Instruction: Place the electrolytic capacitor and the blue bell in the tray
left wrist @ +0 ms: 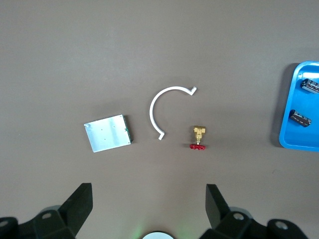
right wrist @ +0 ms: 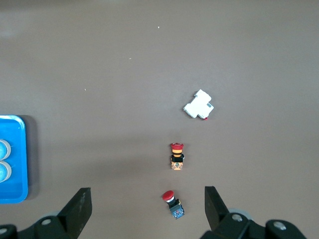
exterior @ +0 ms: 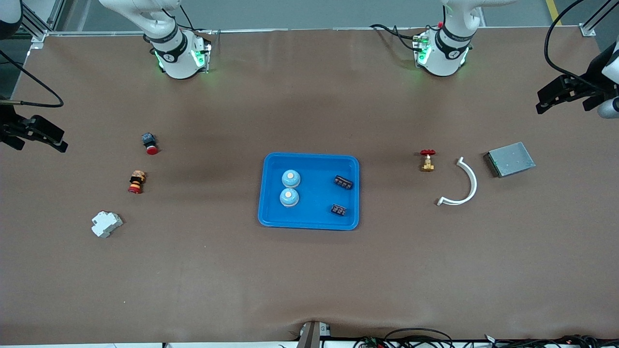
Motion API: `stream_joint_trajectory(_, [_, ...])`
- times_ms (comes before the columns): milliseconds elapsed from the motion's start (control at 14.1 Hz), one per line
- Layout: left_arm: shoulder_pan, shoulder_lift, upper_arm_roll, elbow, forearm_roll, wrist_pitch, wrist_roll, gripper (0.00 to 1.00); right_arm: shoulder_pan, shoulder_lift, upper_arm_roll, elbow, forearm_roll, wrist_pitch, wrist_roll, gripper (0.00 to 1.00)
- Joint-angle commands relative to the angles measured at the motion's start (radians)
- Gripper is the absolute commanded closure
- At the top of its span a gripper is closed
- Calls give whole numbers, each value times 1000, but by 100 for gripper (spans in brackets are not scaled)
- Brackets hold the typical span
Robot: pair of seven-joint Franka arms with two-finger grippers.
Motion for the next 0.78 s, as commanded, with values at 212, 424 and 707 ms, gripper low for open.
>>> stream_joint_trajectory(212, [3, -28, -1, -15, -59, 8, 9, 0, -18, -28, 19, 2, 2, -28, 9, 0])
stream_joint_trajectory(424, [8, -43, 5, -17, -59, -19, 18, 0, -20, -28, 19, 5, 2, -27, 9, 0])
stream_joint_trajectory(707, [3, -35, -1, -17, -50, -16, 13, 0, -18, -27, 19, 7, 2, -18, 9, 0])
